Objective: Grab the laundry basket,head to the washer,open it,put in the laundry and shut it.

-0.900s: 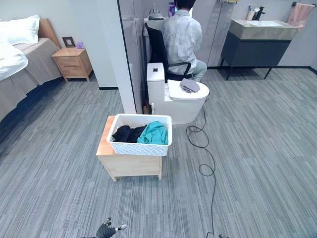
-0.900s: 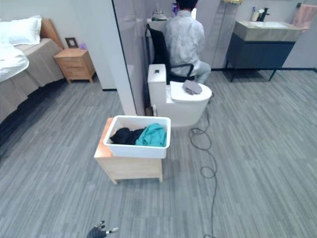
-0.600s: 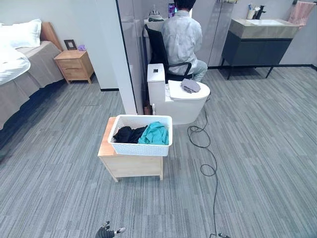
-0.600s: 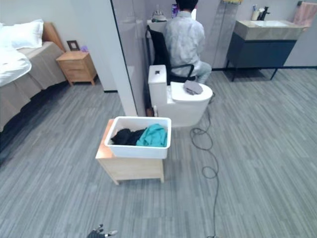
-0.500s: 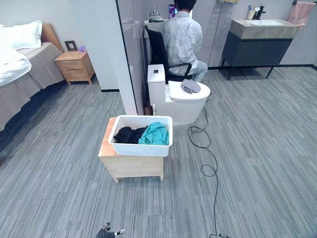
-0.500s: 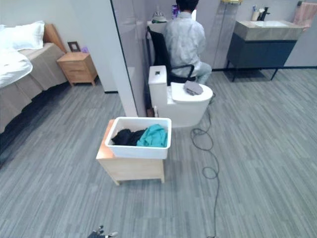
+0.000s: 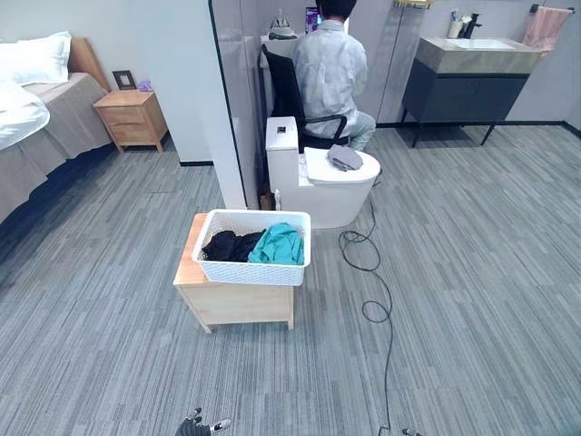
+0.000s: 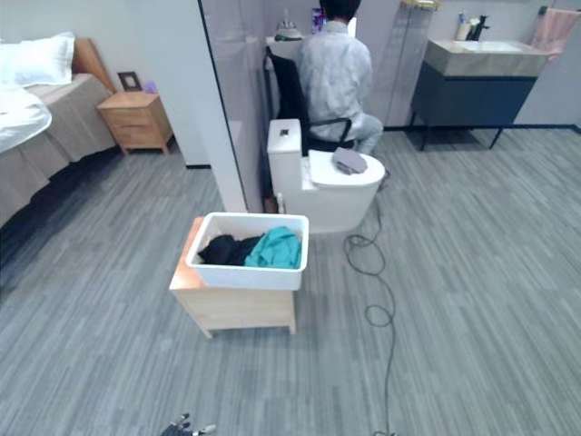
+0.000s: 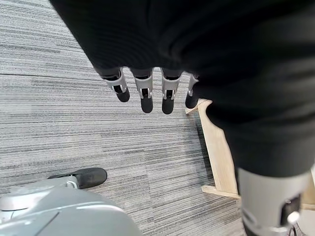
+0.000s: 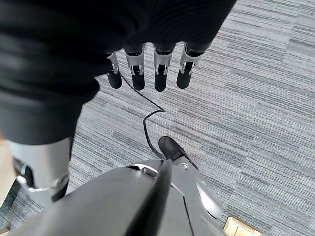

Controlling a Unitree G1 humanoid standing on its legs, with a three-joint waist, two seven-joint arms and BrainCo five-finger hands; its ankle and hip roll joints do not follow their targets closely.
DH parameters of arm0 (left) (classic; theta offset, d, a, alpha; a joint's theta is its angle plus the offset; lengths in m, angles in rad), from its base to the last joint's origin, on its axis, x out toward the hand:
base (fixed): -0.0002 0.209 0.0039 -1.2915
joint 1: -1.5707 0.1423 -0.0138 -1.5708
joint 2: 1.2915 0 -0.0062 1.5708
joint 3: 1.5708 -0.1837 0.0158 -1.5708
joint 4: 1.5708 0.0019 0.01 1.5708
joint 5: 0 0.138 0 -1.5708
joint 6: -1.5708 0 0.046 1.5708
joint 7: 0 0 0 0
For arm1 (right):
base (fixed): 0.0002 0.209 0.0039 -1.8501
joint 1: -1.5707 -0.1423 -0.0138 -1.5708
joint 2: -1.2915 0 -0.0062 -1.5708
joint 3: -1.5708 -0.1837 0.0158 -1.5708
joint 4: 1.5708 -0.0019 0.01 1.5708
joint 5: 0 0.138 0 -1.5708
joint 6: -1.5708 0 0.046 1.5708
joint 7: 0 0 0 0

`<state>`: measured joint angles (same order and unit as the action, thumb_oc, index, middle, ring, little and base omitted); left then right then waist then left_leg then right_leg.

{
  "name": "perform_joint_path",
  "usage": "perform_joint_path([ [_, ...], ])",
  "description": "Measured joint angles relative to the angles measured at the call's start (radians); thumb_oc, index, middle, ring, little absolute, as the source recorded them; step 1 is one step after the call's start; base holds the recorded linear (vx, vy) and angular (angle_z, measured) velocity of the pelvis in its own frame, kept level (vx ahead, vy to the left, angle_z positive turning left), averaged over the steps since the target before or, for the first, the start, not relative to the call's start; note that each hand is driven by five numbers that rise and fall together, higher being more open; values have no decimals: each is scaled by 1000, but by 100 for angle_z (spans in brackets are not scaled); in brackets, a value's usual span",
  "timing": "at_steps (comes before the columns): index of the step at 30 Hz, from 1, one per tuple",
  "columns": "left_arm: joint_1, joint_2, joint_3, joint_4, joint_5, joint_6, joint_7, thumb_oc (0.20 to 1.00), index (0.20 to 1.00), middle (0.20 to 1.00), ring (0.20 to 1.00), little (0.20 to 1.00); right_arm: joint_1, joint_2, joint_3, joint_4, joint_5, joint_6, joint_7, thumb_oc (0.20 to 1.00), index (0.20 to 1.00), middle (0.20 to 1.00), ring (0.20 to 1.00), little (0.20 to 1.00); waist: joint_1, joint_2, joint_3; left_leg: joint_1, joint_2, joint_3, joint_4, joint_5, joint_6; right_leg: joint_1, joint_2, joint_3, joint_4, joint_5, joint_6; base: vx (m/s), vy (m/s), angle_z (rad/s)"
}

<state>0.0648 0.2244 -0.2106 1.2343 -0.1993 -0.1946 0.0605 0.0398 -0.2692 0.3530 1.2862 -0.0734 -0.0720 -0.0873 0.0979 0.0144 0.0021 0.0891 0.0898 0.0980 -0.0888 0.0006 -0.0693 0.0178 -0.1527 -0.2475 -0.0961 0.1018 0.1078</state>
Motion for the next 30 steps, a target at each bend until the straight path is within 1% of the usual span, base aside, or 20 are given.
perform_joint_path([
  [3, 0, 7, 2, -2, -4, 0, 1, 1000, 1000, 1000, 1000, 1000, -5, -2, 3, -22, 24, -3, -1, 1000, 1000, 1000, 1000, 1000, 1, 1, 15, -4, 20, -1, 11, -5, -6, 1, 20, 4, 0, -4, -9, -14, -116, -4],
  [4, 2, 1, 1, -3, -28, 0, -1, 1000, 1000, 1000, 1000, 1000, -7, -8, 3, -29, 31, -8, -3, 1000, 1000, 1000, 1000, 1000, 3, 8, 24, -4, 41, -4, 20, -6, -13, 2, 44, 5, 0, -11, -23, -35, -197, -2],
  [7, 6, 1, 3, -8, -40, -1, -1, 1000, 1000, 1000, 1000, 1000, -12, -20, 9, -64, 45, -13, -4, 1000, 1000, 1000, 1000, 1000, 8, 17, 47, -23, 74, -13, 83, -17, -33, 10, 75, 10, 0, -22, -44, -60, -124, -3],
  [10, -9, 1, 10, -13, -53, -2, 0, 1000, 1000, 1000, 1000, 1000, -43, -34, 24, -103, 59, -17, -20, 1000, 1000, 1000, 1000, 1000, 30, 5, 81, -90, 80, -80, 207, -9, -49, 0, 86, 21, 0, -21, -69, -64, -50, -9],
  [11, -26, 3, 12, -41, -79, -6, 2, 1000, 1000, 1000, 1000, 1000, -87, -51, 38, -138, 61, -18, -23, 1000, 1000, 1000, 1000, 1000, 32, -24, 124, -191, 55, -181, 362, 13, -94, -3, 74, 25, 0, -23, -93, 29, 34, -11],
  [12, -30, 0, 11, -46, -79, -12, 2, 1000, 1000, 1000, 1000, 1000, -108, -59, 56, -144, 61, -19, -23, 1000, 1000, 1000, 1000, 1000, 35, -27, 129, -217, 53, -213, 379, 15, -109, -11, 69, 25, 0, -24, -96, 95, 88, -1],
  [13, -35, -3, 11, -40, -79, -13, 2, 1000, 1000, 1000, 1000, 1000, -136, -65, 76, -143, 60, -19, -23, 1000, 1000, 1000, 1000, 1000, 34, -27, 130, -231, 56, -228, 340, 15, -109, -19, 68, 23, 0, -25, -97, 108, 130, 4],
  [15, -48, -7, 10, -36, -79, -15, 3, 1000, 1000, 1000, 1000, 1000, -172, -72, 92, -144, 60, -20, -23, 1000, 1000, 1000, 1000, 1000, 30, -21, 129, -231, 74, -217, 179, 19, -110, -33, 65, 13, 0, -25, -97, 94, 140, 12],
  [17, -65, -11, 7, -34, -82, -15, 4, 1000, 1000, 1000, 1000, 1000, -199, -69, 92, -146, 60, -21, -26, 1000, 1000, 1000, 1000, 1000, 29, -17, 130, -232, 84, -173, 72, 22, -108, -54, 65, 11, 0, -25, -97, 112, 148, 6],
  [20, -97, -28, -9, -35, -107, -16, 11, 1000, 1000, 1000, 1000, 1000, -212, -58, 94, -142, 65, -20, -44, 1000, 1000, 1000, 1000, 1000, 39, -9, 134, -248, 61, -109, 53, 17, -101, -83, 55, 12, 0, -27, -94, 210, 231, -2],
  [21, -106, -39, -9, -36, -109, -16, 14, 1000, 1000, 1000, 1000, 1000, -215, -56, 96, -143, 72, -21, -44, 1000, 1000, 1000, 1000, 1000, 50, 6, 131, -247, 49, -104, 70, -4, -81, -96, 53, 17, 0, -33, -85, 245, 259, -31],
  [22, -110, -41, -1, -31, -110, -17, 16, 1000, 1000, 1000, 1000, 1000, -222, -43, 105, -140, 80, -20, -44, 1000, 1000, 1000, 1000, 1000, 58, 0, 140, -254, 37, -106, 76, 9, -54, -101, 42, 20, 0, -34, -75, 176, 200, -36],
  [23, -109, -37, 14, -37, -116, -16, 24, 1000, 1000, 1000, 1000, 1000, -219, -29, 110, -139, 81, -21, -43, 1000, 1000, 1000, 1000, 1000, 65, 8, 143, -261, 45, -83, 88, 24, -38, -101, 43, 19, 25, -50, -76, 253, 289, -23],
  [24, -109, -27, 11, -47, -118, -17, 30, 1000, 1000, 1000, 1000, 1000, -209, -11, 110, -132, 82, -21, -42, 1000, 1000, 1000, 1000, 1000, 70, 7, 143, -264, 43, -81, 105, 28, -35, -103, 36, 18, 76, -58, -76, 393, 445, 13],
  [25, -127, 9, 2, -44, -117, -21, 34, 1000, 1000, 1000, 1000, 1000, -200, 30, 106, -85, 100, -20, -42, 1000, 1000, 1000, 1000, 1000, 78, -43, 128, -296, -11, -70, 186, 23, -29, -87, -29, 16, 131, -130, -27, 403, 451, 19],
  [26, -134, 11, 2, -33, -117, -18, 35, 1000, 1000, 1000, 1000, 1000, -200, 32, 88, -78, 100, -20, -42, 1000, 1000, 1000, 1000, 1000, 88, -44, 127, -311, -26, -62, 230, 4, 0, -84, -47, 19, 130, -132, -11, 400, 464, 16],
  [27, -131, 11, 3, -30, -115, -15, 35, 1000, 1000, 1000, 1000, 1000, -192, 31, 58, -67, 106, -23, -42, 1000, 1000, 1000, 1000, 1000, 92, -50, 122, -318, -65, -53, 254, -30, 53, -89, -81, 26, 149, -147, 1, 250, 339, -3],
  [28, -129, 10, 3, -28, -114, -14, 34, 1000, 1000, 1000, 1000, 1000, -190, 28, 30, -61, 123, -30, -42, 1000, 1000, 1000, 1000, 1000, 89, -54, 120, -312, -100, -55, 255, -50, 82, -96, -116, 36, 193, -158, 1, 215, 331, 3],
  [29, -125, 12, 3, -37, -114, -13, 36, 1000, 1000, 1000, 1000, 1000, -177, 24, -1, -59, 150, -33, -43, 1000, 1000, 1000, 1000, 1000, 74, -47, 124, -298, -126, -56, 252, -52, 92, -146, -146, 62, 325, -150, 9, 313, 336, -4],
  [30, -118, 27, 2, -61, -114, -15, 40, 1000, 1000, 1000, 1000, 1000, -175, 24, -22, -72, 194, -35, -43, 1000, 1000, 1000, 1000, 1000, 50, -28, 135, -268, -135, -46, 224, -48, 135, -316, -165, 144, 615, -93, -2, 369, 264, -15],
])
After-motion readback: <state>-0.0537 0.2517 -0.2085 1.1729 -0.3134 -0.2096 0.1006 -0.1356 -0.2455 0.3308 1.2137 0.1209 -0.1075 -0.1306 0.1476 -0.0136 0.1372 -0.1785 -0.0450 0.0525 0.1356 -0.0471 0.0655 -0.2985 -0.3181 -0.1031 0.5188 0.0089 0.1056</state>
